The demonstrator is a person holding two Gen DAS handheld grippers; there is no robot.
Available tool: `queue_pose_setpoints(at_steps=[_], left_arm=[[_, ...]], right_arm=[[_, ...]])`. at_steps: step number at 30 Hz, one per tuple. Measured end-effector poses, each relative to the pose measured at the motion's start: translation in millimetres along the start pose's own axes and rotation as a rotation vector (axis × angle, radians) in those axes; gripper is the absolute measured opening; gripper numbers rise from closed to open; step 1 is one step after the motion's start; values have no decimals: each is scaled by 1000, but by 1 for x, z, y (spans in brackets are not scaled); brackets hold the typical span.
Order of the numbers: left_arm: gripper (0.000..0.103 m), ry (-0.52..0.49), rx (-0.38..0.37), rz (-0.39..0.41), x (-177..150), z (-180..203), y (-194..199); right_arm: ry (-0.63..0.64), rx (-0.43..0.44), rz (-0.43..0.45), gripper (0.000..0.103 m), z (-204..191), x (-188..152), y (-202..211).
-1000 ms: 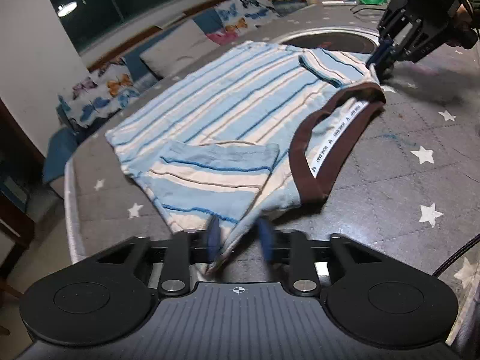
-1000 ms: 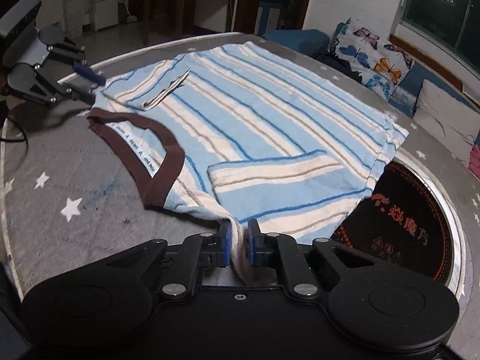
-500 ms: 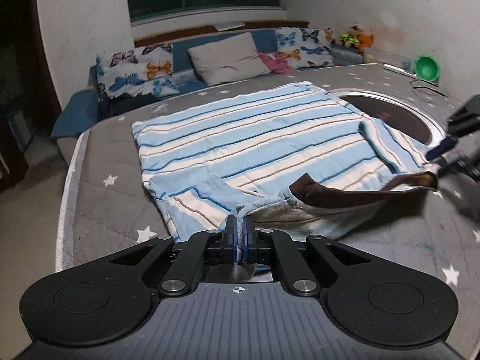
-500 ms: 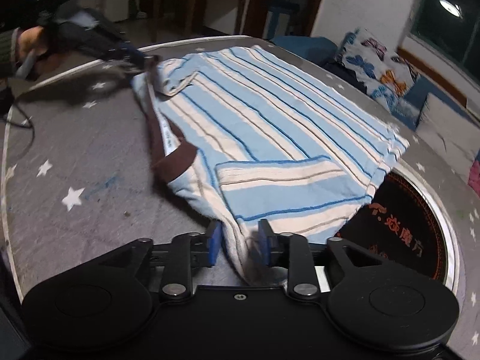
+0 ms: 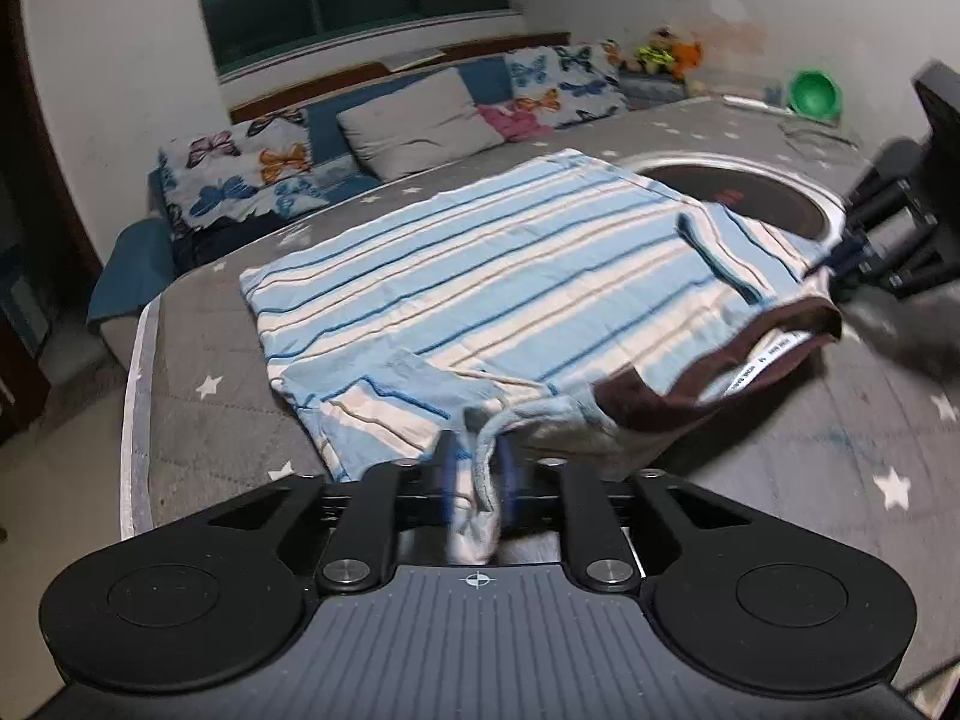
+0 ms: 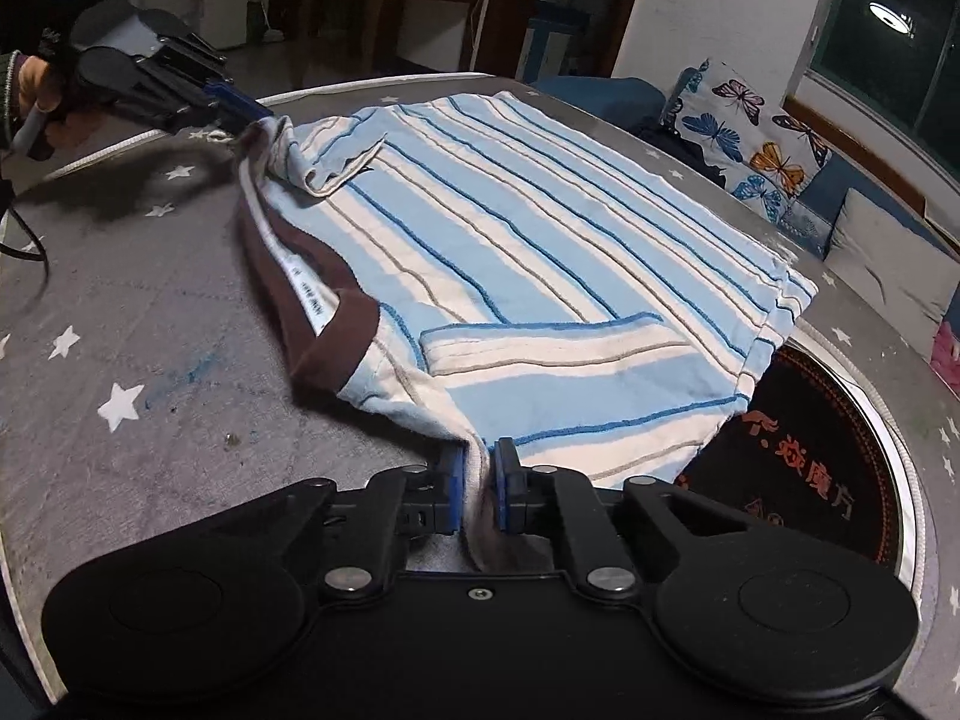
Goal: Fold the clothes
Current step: 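Grasp the shirt hem with the left gripper while the right gripper grasps the hem, then lift the hem with both grippers and fold it over toward the collar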
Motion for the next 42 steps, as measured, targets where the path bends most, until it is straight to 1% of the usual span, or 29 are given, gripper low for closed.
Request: queue_pose_setpoints(at_steps=[1, 4, 9, 10, 11, 12, 13, 15, 16, 18, 23, 24, 26, 28, 29, 33, 35, 36, 38, 39, 42], left_arm=[[35, -18, 6, -4, -1, 2, 0], [36, -65, 40, -25, -4, 4, -1], [44, -107, 38, -38, -7, 6, -2], [44, -132, 33, -50, -8, 8, -3], [42, -139, 37, -59, -9, 9, -3], [38, -142, 31, -71, -11, 9, -3], [25, -134, 26, -79, -14, 9, -3], [16, -116, 16, -95, -18, 8, -1], [12, -106, 21, -91, -20, 8, 1], [8, -92, 29, -78, -23, 10, 8], [6, -36, 37, -19, -26, 23, 36], [6, -27, 36, -9, -24, 25, 39], [6, 1, 28, 36, -22, 36, 59], [6, 3, 26, 53, -23, 44, 70], [6, 5, 25, 66, -26, 58, 85], [6, 54, 12, 106, -31, 85, 125], [6, 59, 38, 137, -27, 93, 144], [6, 58, 45, 143, -25, 94, 147], [6, 74, 91, 179, -11, 89, 158], [6, 85, 105, 191, -5, 82, 157], [6, 117, 143, 215, 12, 62, 148]], right_arm=[[-3, -2, 1, 11, 0, 0, 0], [-11, -8, 6, 12, 1, 0, 1], [-14, -14, 2, 12, 4, -1, -5], [-16, -16, 5, 12, 4, 0, -4], [-18, -18, 9, 12, 4, 0, -2], [-21, -21, 13, 12, 4, 0, -1], [-23, -24, 17, 12, 4, 0, 1], [-28, -29, 24, 11, 4, 1, 4], [-30, -31, 28, 9, 4, 1, 5], [-35, -36, 35, 8, 5, 2, 8], [-48, -49, 54, 8, 5, 3, 16], [-45, -50, 60, 8, 3, 3, 23], [-40, -49, 74, 8, 0, 2, 37], [-40, -44, 83, 8, -4, -3, 54], [-40, -42, 88, 8, -6, -5, 63], [-54, -23, 110, 8, -15, -11, 105], [-52, -28, 138, 7, -18, -5, 125], [-53, -31, 152, 7, -16, 1, 129], [-57, -38, 181, 7, -11, 13, 137], [-59, -41, 195, 7, -9, 19, 141], [-62, -68, 234, 7, 6, 40, 129]])
Point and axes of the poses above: each gripper's, at about its wrist camera, not at the fingertips, and y roughly against the way its jaws point, z to its right, x to its top, the point moved 9 cm from there along -y, roughly the way its jaws point, and after that the axes turned 11 degrees about -x, right-handed, at the moved point
